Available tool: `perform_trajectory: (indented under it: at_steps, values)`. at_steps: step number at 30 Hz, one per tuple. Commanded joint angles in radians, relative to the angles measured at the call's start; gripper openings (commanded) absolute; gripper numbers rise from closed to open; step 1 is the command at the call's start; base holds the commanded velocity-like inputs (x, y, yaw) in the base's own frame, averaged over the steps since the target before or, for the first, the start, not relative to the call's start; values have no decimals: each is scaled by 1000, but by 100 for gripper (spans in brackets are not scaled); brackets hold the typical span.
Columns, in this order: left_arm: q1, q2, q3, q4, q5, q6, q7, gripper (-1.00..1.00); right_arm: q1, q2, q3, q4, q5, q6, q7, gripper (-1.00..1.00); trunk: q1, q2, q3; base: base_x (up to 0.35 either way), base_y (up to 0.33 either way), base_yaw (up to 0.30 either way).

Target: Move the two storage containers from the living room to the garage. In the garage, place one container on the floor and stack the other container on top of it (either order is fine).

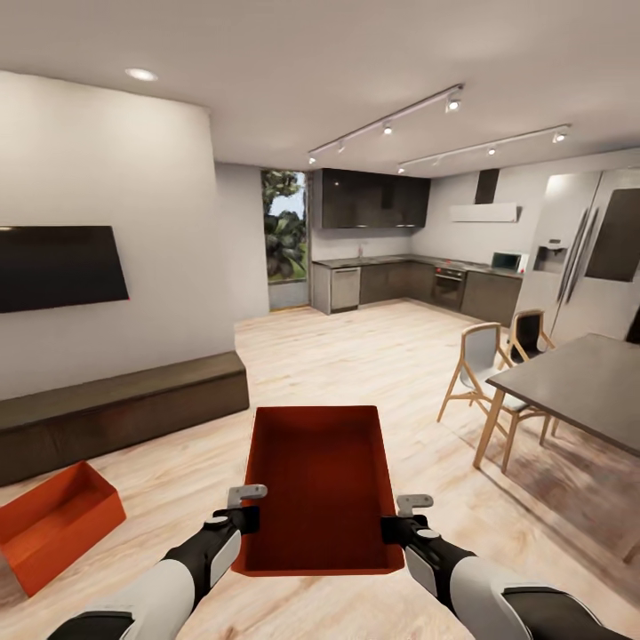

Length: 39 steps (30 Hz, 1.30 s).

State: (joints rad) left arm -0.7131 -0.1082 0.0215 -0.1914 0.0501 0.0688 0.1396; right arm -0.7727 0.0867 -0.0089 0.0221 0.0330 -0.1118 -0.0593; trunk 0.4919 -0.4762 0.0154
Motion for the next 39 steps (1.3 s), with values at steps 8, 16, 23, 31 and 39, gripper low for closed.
perform_trajectory:
  at_steps: [8,16,23,31,39]
  values:
    - [0,4,20,-13,-16,3,20,-100,0,-5,0,6,-12,-5,-9,-100,0,-1,0,0,0,-291]
    - [0,4,20,-13,-16,3,20,-100,0,-5,0,6,-12,-5,-10,-100,0,-1,0,0,0,-291]
    - [1,4,20,-13,-16,3,19,-100,0,-5,0,6,-12,-5,-10,-100,0,-1,0,0,0,-292]
    - [0,4,20,-13,-16,3,20,-100,0,-5,0,6,-12,-5,-8,-100,0,-1,0,0,0,-292]
    - [0,4,20,-13,-16,3,20,-100,0,-5,0,6,-12,-5,-8,-100,0,-1,0,0,0,-292]
